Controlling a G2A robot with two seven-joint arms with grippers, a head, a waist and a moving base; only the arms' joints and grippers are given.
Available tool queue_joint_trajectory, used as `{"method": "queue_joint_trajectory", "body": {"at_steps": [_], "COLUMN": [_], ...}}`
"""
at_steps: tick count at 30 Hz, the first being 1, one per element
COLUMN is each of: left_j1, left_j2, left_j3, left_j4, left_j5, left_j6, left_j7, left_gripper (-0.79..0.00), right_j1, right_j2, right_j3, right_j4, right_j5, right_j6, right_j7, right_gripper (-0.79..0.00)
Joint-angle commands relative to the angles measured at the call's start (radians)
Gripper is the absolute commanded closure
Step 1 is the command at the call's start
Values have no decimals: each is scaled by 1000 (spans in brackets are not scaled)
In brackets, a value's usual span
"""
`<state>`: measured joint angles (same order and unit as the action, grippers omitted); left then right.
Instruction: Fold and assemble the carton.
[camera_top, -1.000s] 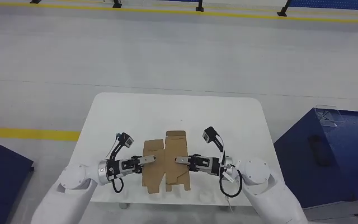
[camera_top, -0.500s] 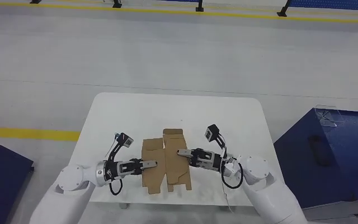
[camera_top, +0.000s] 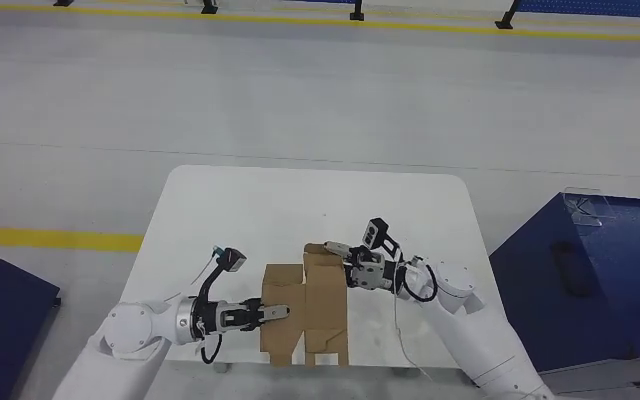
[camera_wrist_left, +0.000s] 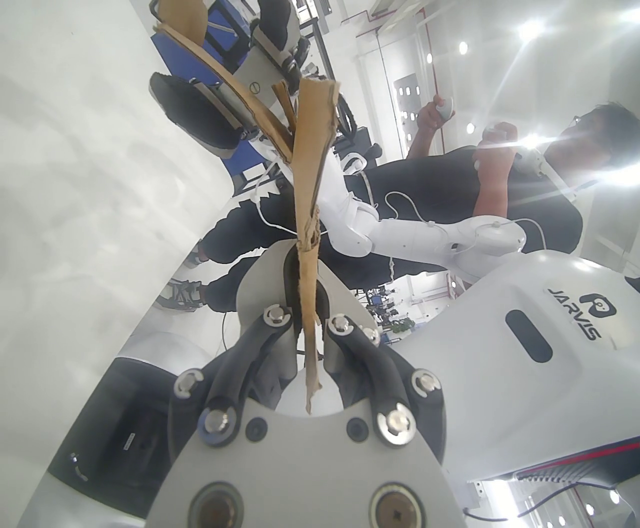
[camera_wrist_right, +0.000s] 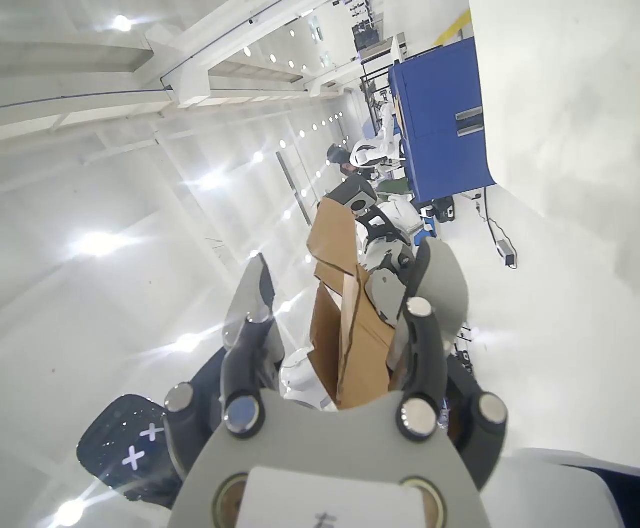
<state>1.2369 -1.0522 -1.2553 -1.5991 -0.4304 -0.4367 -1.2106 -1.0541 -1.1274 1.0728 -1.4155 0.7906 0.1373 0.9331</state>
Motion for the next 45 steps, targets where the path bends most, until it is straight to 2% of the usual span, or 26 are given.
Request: {"method": "queue_joint_trajectory", "body": {"at_steps": [1, 8, 9, 10, 17, 27, 33, 37, 42, 44, 45], "left_j1": [0, 7, 6, 6, 6, 6, 9, 9, 9, 20, 34], "left_j2": [1, 4, 5, 5, 5, 5, 6, 6, 6, 6, 8], "left_j3": [0, -4, -6, -7, -7, -7, -8, -8, -8, -52, -83], "left_j4": [0, 8, 10, 10, 10, 10, -3, -3, -3, -10, -23], "left_j5": [1, -10, -2, 1, 1, 1, 23, 23, 23, 57, 129], "left_j6": [0, 11, 15, 15, 15, 15, 10, 10, 10, -5, -34], "left_j7": [2, 6, 13, 17, 17, 17, 38, 38, 38, 178, 270], "left_gripper": [0, 0, -206, -785, -785, -785, -785, -785, -785, -785, -785], "right_j1": [-2, -14, -14, -14, -16, -89, -145, -156, -165, -170, -174], "right_j2": [0, -1, -1, -1, -1, 13, 12, 6, 4, 4, 4], "right_j3": [0, 9, 10, 10, 13, 120, 146, 136, 139, 141, 142], "right_j4": [-3, -19, -20, -20, -24, -128, -191, -197, -197, -202, -205], "right_j5": [-19, -22, -15, -15, -20, -156, -327, -352, -344, -352, -354], "right_j6": [-12, -15, -14, -14, -21, -218, -420, -473, -477, -477, -478], "right_j7": [-3, -11, -11, -11, -24, -181, -341, -369, -355, -347, -345], "right_gripper": [0, 0, 0, 0, 0, 0, 0, 0, 0, 0, 0]}}
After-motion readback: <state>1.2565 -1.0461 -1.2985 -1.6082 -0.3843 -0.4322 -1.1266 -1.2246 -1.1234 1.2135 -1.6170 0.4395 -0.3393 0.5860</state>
